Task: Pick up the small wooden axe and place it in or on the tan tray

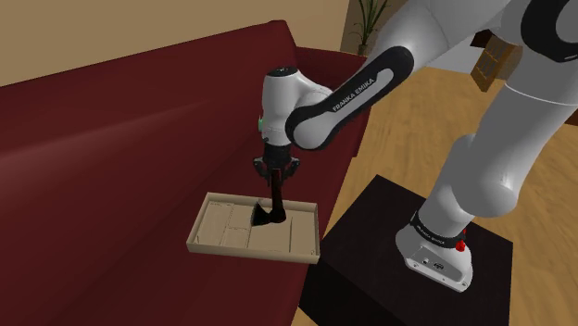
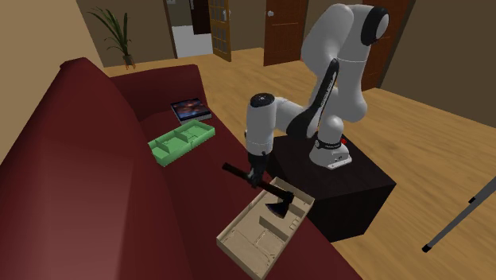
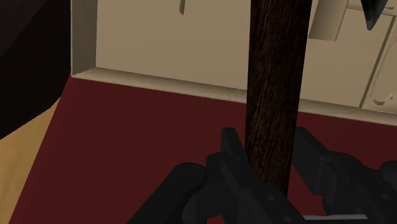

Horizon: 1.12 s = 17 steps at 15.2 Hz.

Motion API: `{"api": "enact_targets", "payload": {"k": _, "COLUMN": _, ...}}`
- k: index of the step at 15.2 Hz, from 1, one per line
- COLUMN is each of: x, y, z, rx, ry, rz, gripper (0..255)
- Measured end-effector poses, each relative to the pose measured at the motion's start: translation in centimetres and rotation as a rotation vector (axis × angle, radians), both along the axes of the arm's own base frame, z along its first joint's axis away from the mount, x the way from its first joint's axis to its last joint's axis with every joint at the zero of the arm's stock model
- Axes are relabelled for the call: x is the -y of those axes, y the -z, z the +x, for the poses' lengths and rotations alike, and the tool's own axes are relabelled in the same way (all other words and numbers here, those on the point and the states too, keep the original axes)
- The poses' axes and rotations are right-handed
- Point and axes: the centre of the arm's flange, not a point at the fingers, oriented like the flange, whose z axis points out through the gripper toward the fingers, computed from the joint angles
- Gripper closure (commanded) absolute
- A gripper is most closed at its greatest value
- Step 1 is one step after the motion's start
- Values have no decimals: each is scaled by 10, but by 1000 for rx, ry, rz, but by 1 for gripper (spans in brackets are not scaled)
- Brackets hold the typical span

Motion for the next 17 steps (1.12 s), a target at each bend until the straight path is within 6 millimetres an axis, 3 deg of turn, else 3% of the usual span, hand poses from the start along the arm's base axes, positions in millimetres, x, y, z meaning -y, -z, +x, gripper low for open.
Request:
{"api": "enact_targets", "payload": {"k": 7, "x": -87, "y": 2, "z": -27, "rx": 0, "ry": 0, "rz": 0, "gripper": 255}}
{"api": "enact_targets", "payload": {"k": 10, "x": -97, "y": 14, "z": -30, "rx": 0, "ry": 2, "rz": 0, "gripper": 255}}
{"api": "enact_targets", "payload": {"k": 17, "x": -99, "y": 49, "z": -31, "rx": 0, "ry": 3, "rz": 0, "gripper": 255}}
